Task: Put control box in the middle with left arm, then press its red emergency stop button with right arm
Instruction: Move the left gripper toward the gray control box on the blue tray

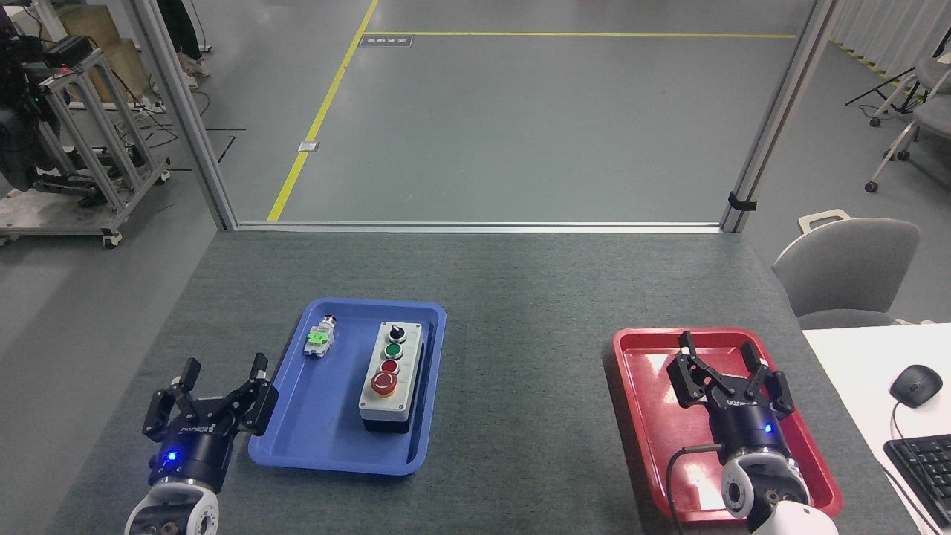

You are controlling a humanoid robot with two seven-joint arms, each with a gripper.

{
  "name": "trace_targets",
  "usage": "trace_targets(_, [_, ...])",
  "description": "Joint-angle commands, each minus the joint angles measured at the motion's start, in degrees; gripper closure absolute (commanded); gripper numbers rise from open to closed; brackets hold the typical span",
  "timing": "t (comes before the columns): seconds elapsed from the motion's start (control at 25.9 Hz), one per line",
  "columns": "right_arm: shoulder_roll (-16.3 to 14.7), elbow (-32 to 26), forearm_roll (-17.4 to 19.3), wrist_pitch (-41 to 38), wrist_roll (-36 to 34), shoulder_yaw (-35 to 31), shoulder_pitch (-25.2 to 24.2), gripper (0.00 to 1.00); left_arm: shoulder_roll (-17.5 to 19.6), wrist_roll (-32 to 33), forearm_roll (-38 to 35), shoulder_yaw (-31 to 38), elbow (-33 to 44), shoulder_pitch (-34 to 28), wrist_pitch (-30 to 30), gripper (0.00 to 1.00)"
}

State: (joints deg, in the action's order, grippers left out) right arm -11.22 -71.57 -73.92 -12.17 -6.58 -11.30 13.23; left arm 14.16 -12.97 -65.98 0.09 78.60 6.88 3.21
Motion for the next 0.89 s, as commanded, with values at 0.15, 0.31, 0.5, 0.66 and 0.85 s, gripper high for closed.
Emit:
trace_targets(0.15, [-0.3,0.0,0.0,0.0,0.3,0.0,0.0,0.0,0.0,-1.2,-0.3,0.0,0.2,-0.2,0.2,0.01])
trace_targets(0.31, [-0.4,0.0,0.0,0.1,0.3,0.1,0.0,0.0,-0.3,-1.1,0.9,0.2,4.7,-1.1,0.3,0.01])
trace_targets(0.5, [-0.4,0.0,0.0,0.1,0.3,0.1,0.0,0.0,-1.7,-1.7,0.6,-3.8,8.6,-5.9,2.0,0.01])
trace_targets(0.66, [-0.3,0.1,0.0,0.2,0.3,0.0,-0.1,0.0,-2.3,-1.4,-3.1,-13.0,6.5,-6.1,1.1,0.01])
trace_targets(0.85, [-0.3,0.1,0.0,0.3,0.3,0.1,-0.1,0.0,-7.7,-0.4,-19.2,-16.2,-3.4,-2.7,-4.8,0.01])
